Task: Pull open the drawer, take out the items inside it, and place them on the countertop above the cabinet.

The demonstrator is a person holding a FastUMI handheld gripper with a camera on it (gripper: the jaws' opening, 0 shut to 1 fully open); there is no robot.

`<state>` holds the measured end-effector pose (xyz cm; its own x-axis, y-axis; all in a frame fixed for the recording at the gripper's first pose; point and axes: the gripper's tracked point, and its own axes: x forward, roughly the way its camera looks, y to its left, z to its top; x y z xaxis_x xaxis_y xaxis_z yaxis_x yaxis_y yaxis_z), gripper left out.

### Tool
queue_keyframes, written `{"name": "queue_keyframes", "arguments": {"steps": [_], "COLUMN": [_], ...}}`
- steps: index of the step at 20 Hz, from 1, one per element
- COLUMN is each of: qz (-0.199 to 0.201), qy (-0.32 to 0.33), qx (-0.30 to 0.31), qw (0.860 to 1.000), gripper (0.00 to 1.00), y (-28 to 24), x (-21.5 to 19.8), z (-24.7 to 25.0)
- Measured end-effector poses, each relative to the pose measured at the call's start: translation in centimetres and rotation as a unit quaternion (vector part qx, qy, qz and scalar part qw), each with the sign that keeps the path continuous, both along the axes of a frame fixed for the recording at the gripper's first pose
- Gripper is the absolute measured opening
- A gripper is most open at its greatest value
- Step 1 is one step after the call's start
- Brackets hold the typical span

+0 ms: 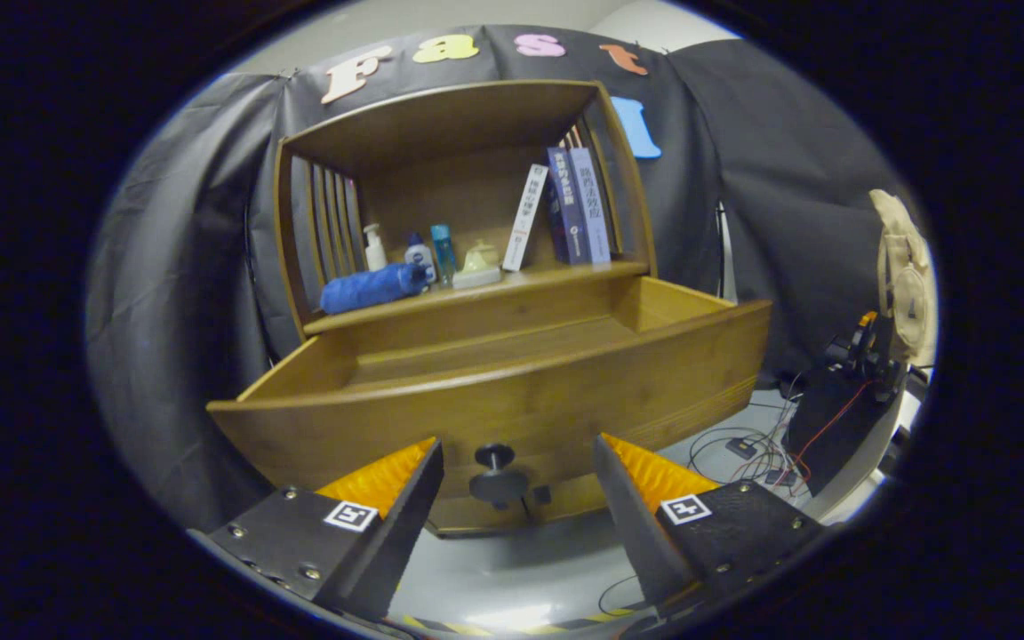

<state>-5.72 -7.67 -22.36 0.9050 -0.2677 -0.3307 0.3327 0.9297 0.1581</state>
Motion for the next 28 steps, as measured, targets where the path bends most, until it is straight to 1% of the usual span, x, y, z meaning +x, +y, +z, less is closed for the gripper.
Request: {"name": "queue_keyframes", "arguments": {"steps": [2,6,7,8,10,12,14,18,22,28], "qz": [0.005,0.004,0.008,0.027,0.033,0.039,0.041,0.043,0.047,0.04], "qy": [0.008,-0.007,0.0,0.016,-0.002,-0.002,-0.009,-0.025,-0.043,-0.067], "qx": [-0.005,-0.005,-0.002,0.005,-0.021,-0.062,-0.084,-0.061,-0.013,-0.039], "qw": [1.0,1.0,1.0,0.999,0.999,0.997,0.996,0.997,0.998,0.996], "gripper": [1.0,1.0,1.0,1.0,0.98,0.98,0.98,0.98,0.98,0.98], "y": [0.3,0.1,0.3,1.1,1.5,1.7,1.9,1.6,1.2,0.7], "x": [0.5,2.1,2.9,3.4,4.4,4.8,5.2,6.4,8.4,11.6], "z": [-1.2,-2.1,-3.0,-4.0,-3.4,-3.0,-2.7,-2.7,-3.0,-2.4]}}
